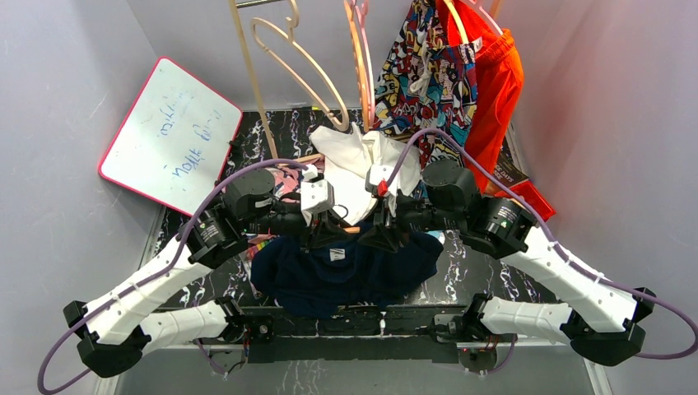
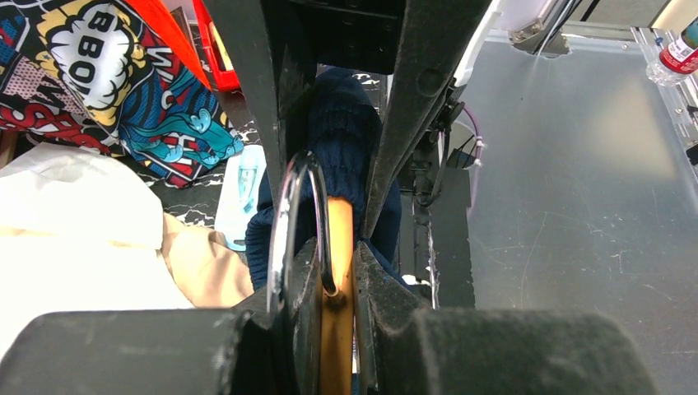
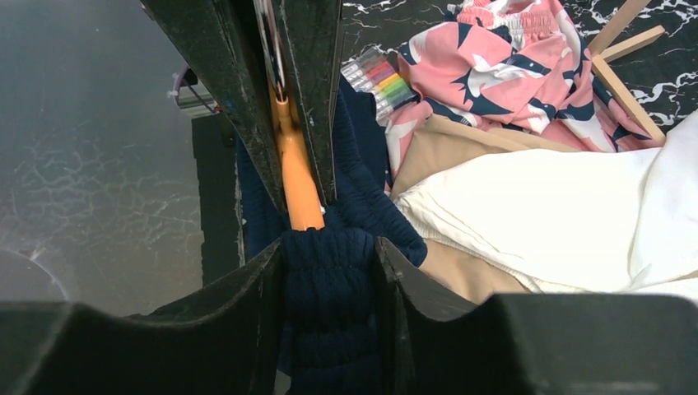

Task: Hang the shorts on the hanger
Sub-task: Hang the shorts on the hanger.

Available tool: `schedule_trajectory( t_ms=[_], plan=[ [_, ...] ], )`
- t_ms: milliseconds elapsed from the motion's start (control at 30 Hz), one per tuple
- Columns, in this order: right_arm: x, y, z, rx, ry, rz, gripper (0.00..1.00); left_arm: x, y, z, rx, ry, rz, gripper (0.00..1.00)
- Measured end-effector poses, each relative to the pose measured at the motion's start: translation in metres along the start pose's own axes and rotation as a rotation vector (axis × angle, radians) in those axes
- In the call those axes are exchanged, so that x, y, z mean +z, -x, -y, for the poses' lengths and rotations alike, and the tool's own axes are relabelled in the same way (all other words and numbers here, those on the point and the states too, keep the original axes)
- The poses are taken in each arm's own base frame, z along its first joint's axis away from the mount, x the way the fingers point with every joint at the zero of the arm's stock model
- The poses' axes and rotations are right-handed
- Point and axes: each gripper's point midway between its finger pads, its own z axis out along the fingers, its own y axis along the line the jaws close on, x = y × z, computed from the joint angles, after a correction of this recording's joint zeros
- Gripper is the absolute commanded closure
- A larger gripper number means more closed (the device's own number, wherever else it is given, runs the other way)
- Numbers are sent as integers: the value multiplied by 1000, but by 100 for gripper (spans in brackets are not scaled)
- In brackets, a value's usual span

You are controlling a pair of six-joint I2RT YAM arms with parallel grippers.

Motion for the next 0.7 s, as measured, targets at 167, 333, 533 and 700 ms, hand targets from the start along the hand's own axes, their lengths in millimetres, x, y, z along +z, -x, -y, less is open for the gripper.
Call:
schedule_trajectory(
  t_ms=[167,333,533,700],
  plan=[
    [0,-4,-7,-31,41,-7,100,3,-1,3,-8,-33,-10,100],
    [-6,-5,-11,-46,35,28,100,3,2,4,-2,-40,1,34],
    [-12,-18,6,-5,-89,34,100,-10,14,3,24,23,60,2],
    [-22,-14,8,-3,-129,63,100,-35,22,9,77,76,108,2]
  ],
)
